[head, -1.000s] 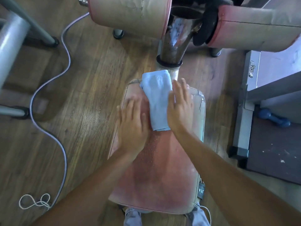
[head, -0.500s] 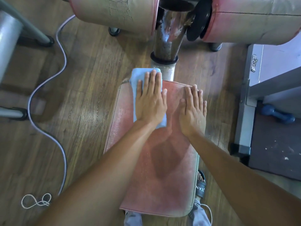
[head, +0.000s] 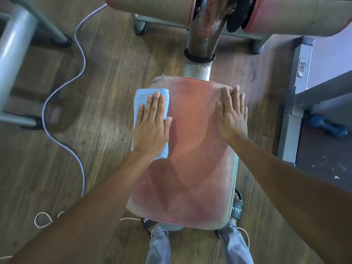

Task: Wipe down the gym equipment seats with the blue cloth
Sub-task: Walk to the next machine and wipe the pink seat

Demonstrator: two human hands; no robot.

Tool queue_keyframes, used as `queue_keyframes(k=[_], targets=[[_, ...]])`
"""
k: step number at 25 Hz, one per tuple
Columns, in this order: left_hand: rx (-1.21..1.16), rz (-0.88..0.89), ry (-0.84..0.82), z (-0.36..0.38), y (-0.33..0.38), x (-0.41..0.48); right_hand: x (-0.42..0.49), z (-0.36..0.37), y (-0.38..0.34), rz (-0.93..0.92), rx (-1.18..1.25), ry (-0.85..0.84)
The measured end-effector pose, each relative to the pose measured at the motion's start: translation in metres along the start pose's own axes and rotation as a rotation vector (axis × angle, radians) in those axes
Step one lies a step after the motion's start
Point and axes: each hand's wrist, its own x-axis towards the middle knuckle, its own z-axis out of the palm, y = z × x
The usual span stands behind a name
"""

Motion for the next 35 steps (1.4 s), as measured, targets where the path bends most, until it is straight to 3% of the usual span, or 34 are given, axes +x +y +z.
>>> queue_keyframes(k=[5,9,16,23,27,31,35], targets=[[0.054,0.013,-0.044,-0.001,-0.004,-0.069,-0.066,0.011,0.007,-0.041,-0.039,0.053],[0.048,0.016,-0.076,-0.004,-0.004,-0.109,-0.117,0.025,0.019,0.056,-0.026,0.032],[0.047,0.006,-0.104,-0.005,0.006,-0.150,-0.116,0.027,0.033,0.002,0.053,-0.100],[-0.027,0.095,-0.144,0.010,0.091,-0.169,-0.113,0.018,0.037,0.003,0.335,-0.077],[-0.047,0.130,-0.147,0.020,0.149,-0.169,-0.109,0.010,0.047,0.089,0.660,-0.091],[-0.044,0.183,-0.143,0.023,0.152,-0.165,-0.113,-0.006,0.052,0.078,0.769,-0.185],[-0.031,0.213,-0.118,0.024,0.138,-0.119,-0.115,0.000,0.055,0.085,0.850,-0.149]])
